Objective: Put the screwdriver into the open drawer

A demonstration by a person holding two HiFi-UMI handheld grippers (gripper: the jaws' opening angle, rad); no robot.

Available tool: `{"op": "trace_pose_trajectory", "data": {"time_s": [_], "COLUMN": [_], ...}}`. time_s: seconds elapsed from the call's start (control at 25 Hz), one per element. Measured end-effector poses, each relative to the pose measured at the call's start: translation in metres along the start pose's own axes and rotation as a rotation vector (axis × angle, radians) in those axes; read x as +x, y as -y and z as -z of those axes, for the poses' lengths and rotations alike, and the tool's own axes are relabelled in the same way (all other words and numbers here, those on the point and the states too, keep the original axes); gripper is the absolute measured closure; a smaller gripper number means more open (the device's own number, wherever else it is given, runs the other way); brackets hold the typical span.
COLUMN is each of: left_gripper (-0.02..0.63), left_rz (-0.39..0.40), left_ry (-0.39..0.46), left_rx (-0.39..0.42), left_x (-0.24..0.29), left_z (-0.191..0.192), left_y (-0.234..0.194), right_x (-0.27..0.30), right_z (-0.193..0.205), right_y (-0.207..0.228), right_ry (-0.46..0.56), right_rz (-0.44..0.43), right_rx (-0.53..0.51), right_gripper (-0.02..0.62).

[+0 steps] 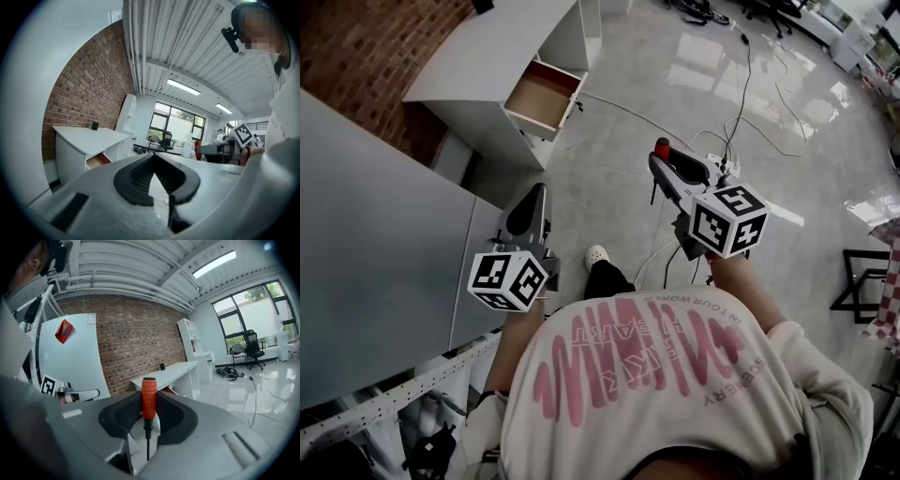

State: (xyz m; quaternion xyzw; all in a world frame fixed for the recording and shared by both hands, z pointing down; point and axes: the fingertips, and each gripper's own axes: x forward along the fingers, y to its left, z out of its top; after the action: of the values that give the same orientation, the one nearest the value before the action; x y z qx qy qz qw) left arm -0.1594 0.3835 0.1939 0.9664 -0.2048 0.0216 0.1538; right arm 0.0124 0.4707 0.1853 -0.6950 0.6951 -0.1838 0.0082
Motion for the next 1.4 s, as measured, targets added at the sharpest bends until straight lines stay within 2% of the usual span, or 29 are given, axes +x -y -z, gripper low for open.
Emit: {"op": "trace_pose_trajectory", "data": {"time_s": [0.4, 0.52, 0.6, 0.68, 0.8, 1.08, 1.4], "left_gripper": [0.605, 0.606, 0.604, 0.604, 0.606, 0.604, 0.604], "left_rz": [0.100, 0.164, 0.188, 0.195, 0.201, 0.226, 0.179], "left_ry": [-0.001, -0.031, -0.020, -0.003, -0.003, -0.006, -0.016], "left_rx": [0.026, 0.063, 0.088, 0.076, 0.046, 0.051, 0.017], "left_x": [0.086, 0.112, 0.124, 0.131, 0.139, 0.148, 0.143], "left_z": [-0.058, -0.068, -0.082, -0.092, -0.091, -0.093, -0.076], "left_y": [-0.063, -0.072, -0.077, -0.083, -0.090, -0.106, -0.131], "right_x": [0.100, 0.117, 0.124, 0.128, 0.136, 0.164, 0.201], "right_z": [-0.057, -0.075, -0.088, -0.098, -0.107, -0.114, -0.097], "right_y": [0.012, 0.016, 0.020, 0.022, 0.025, 0.028, 0.022], "right_ry": [0.021, 0.036, 0.053, 0.062, 0.076, 0.092, 0.051], "right_rz": [0.038, 0.062, 0.076, 0.090, 0.105, 0.093, 0.031], "right_rx": [-0.009, -0.019, -0.021, -0.020, -0.021, -0.027, -0.025], "right_gripper": [0.486, 0.486, 0.486, 0.486, 0.486, 0.486, 0.486]}}
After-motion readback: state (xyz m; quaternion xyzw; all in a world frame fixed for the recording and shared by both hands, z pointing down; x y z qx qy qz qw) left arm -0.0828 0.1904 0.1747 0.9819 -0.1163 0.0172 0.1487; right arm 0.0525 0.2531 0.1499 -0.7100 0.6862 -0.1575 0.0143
